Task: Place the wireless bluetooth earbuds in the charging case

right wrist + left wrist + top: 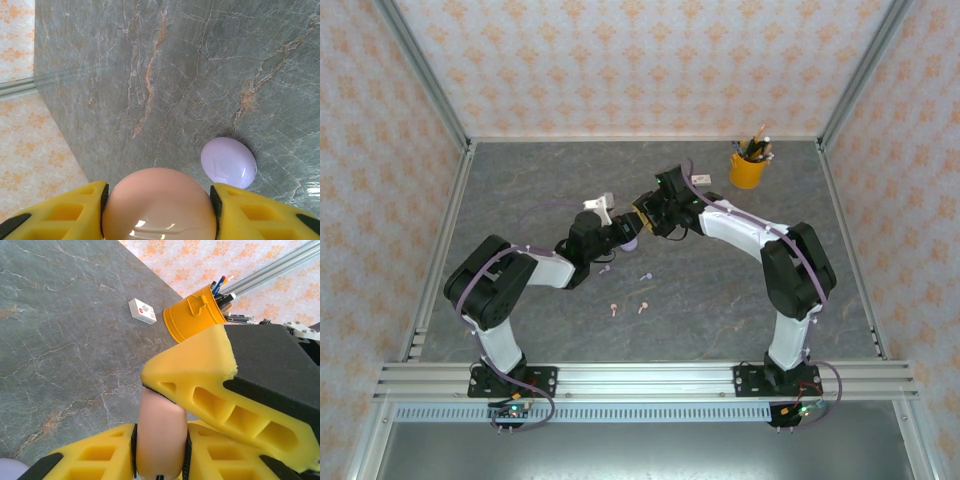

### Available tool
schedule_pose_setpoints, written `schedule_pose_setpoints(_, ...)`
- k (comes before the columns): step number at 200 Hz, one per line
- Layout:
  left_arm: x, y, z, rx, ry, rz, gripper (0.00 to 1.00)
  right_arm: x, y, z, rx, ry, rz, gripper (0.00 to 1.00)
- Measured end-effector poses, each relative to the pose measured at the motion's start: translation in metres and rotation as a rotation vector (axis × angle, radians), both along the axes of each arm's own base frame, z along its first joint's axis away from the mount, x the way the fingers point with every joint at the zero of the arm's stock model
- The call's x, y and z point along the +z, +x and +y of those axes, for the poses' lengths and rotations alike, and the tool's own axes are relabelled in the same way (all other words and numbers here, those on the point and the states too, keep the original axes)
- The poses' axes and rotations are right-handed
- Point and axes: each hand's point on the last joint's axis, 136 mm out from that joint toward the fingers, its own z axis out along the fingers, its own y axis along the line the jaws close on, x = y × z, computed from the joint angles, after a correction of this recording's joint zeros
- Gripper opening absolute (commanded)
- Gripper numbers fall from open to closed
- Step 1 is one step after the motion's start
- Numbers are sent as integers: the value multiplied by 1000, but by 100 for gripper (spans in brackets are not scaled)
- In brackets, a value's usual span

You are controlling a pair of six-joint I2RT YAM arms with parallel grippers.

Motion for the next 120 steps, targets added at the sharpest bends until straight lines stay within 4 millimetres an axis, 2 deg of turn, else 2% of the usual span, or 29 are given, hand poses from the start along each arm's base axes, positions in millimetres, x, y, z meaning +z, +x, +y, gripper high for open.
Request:
schedule_pose_setpoints(30,1,0,-1,6,-3,-2,16,1,0,-2,-5,2,-8,49)
schedule_pose_setpoints(78,1,0,-1,10,-3,-1,10,1,1,-2,-11,8,-11,50)
schedule_pose_setpoints(90,1,0,-1,9,-3,-1,10,1,0,-2,-12,9,-10,54)
schedule_pose_setpoints(120,2,0,-1,9,-7,-2,9,2,-3,1,0,27,7,73)
